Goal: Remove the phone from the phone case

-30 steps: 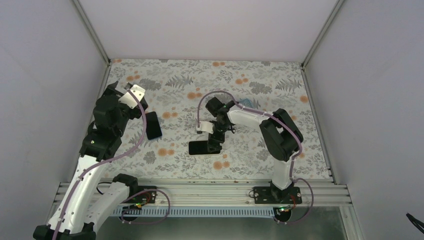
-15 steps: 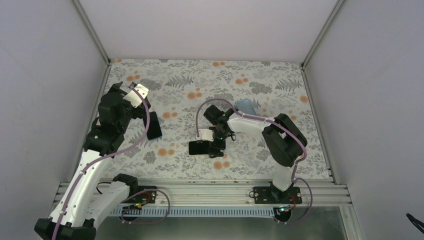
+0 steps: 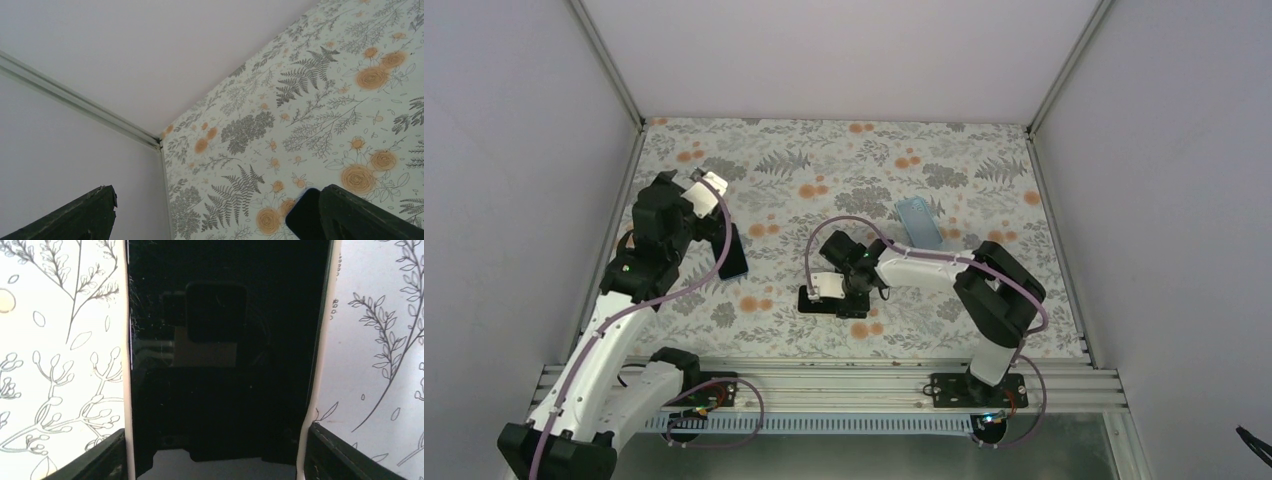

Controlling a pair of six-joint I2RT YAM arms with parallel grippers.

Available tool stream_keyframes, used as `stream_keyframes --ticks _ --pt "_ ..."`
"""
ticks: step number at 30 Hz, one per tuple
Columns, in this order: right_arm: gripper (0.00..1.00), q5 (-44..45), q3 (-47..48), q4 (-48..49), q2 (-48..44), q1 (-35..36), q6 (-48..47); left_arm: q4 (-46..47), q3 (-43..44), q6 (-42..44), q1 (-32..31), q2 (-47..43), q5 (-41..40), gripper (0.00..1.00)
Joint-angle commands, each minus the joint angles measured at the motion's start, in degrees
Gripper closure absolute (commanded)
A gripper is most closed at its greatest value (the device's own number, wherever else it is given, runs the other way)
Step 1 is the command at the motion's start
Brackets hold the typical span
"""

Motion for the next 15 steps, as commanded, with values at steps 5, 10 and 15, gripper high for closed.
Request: stream_keyframes --ticks 5,10,15 --pt "0.42 7.1 -2.8 3.3 1.6 1.5 0.9 -4.2 2.0 -2.9 0.2 4.6 11.0 0.0" --pt "0.42 8.1 -2.7 5.5 -3.7 1.9 2.0 -13.5 6.1 -3.2 0.2 10.5 21.5 0.0" --pt "0.44 12.7 -1.5 7.8 -10.2 2.1 2.2 -23.7 14.0 -3.6 0.3 18.5 34.8 0.0"
